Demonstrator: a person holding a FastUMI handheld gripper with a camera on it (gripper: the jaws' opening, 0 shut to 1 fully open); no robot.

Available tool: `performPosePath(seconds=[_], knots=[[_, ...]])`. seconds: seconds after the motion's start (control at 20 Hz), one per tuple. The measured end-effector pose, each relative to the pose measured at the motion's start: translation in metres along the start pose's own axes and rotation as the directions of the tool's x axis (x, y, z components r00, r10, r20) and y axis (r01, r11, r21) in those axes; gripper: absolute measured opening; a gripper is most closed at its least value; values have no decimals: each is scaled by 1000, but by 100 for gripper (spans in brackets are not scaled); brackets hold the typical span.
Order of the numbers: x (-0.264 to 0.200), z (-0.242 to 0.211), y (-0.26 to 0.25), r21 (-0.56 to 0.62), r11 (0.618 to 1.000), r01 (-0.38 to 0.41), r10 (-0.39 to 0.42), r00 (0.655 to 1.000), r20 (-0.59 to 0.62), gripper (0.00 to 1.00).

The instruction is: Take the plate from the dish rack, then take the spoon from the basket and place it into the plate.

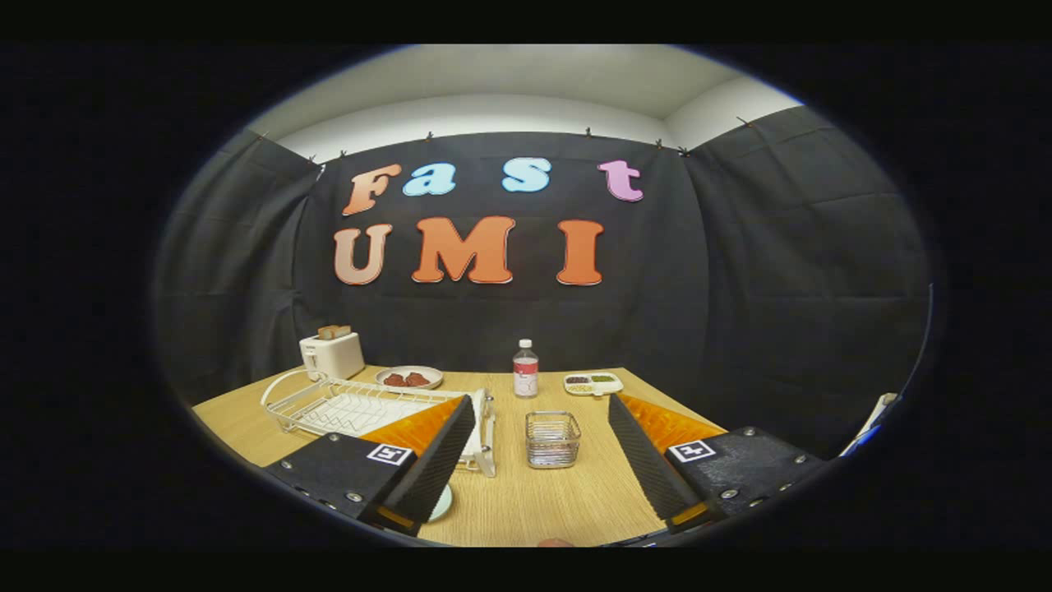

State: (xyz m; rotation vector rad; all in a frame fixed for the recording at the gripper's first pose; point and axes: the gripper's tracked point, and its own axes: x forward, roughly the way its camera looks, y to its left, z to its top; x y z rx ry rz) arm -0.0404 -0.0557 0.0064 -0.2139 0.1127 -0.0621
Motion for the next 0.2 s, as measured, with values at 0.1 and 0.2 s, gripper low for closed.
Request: performPosePath(seconds=[0.1,0.2], knots=[[1,2,2,4,1000,-7,7,1000,5,97],[1,3,2,4,1000,-9,9,1000,9,97]])
